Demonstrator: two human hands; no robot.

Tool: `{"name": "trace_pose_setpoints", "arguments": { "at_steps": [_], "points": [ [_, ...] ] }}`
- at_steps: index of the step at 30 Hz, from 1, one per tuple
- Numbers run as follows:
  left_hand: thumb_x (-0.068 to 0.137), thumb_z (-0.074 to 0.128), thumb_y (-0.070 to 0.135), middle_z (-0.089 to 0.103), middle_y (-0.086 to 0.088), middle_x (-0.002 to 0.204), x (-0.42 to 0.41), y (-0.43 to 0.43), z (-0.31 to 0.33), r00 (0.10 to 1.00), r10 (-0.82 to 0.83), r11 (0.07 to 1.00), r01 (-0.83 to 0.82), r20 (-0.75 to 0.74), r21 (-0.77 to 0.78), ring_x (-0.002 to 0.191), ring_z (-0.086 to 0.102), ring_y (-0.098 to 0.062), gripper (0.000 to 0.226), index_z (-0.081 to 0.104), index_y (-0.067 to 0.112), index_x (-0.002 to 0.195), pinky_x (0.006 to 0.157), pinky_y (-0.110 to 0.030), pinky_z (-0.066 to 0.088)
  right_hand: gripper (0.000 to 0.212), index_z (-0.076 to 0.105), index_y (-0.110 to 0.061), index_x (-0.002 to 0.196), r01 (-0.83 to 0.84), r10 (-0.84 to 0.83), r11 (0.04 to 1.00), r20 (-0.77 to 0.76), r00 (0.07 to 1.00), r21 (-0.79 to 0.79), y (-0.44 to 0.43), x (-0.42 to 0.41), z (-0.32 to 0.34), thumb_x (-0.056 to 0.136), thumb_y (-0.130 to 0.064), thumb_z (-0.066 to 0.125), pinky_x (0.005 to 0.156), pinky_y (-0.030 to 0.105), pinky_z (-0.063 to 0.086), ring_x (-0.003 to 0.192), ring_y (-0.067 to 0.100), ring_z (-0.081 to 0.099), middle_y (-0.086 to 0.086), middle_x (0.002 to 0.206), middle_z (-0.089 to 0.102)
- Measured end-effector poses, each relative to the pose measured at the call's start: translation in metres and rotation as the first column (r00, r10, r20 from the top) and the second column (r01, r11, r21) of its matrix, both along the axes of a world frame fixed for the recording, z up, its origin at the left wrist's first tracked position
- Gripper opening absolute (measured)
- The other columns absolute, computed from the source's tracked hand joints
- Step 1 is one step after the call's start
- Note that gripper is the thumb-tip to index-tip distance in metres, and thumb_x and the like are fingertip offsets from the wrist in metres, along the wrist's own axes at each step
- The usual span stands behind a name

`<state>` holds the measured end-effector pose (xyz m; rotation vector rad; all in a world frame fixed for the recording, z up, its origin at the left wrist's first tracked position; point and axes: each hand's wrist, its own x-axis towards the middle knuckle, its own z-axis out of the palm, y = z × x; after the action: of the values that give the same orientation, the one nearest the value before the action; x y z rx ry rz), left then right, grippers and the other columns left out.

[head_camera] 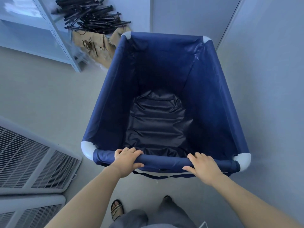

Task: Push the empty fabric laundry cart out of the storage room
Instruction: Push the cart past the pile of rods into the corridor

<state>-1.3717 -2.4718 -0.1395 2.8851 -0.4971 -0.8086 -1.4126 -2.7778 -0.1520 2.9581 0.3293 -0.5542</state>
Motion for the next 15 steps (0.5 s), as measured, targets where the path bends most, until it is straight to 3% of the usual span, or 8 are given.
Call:
{"name": "trace_pose_setpoints", "arguments": {
  "at_steps": [5, 15],
  "points": [
    [0.092, 0.041, 0.055, 0.048, 0.01, 0.127, 0.002, 0.015, -0.001, 0.997, -0.071, 0.997, 0.071, 0.012, 0.005, 0.117, 0.042, -0.018, 0.043, 0.038, 0.036, 0.131, 0.102, -0.037, 0.024, 0.056, 0.042, -0.022, 0.119, 0.081, -0.081, 0.997, -0.033, 0.996, 0.002, 0.016, -0.017, -0.004, 0.087, -0.066, 0.029, 0.079, 0.035, 0.038, 0.096, 0.022, 0.052, 0.0, 0.106, 0.055],
    [0.091, 0.042, 0.055, 0.049, 0.01, 0.126, 0.024, 0.041, -0.004, 0.981, -0.192, 0.981, 0.192, 0.032, -0.011, 0.115, 0.043, -0.017, 0.042, 0.039, 0.037, 0.129, 0.102, -0.037, 0.023, 0.057, 0.042, -0.022, 0.121, 0.215, -0.214, 0.975, -0.026, 0.977, 0.05, 0.055, -0.041, -0.001, 0.088, -0.066, 0.027, 0.076, 0.037, 0.036, 0.096, 0.022, 0.052, 0.0, 0.107, 0.055]
  ]
}}
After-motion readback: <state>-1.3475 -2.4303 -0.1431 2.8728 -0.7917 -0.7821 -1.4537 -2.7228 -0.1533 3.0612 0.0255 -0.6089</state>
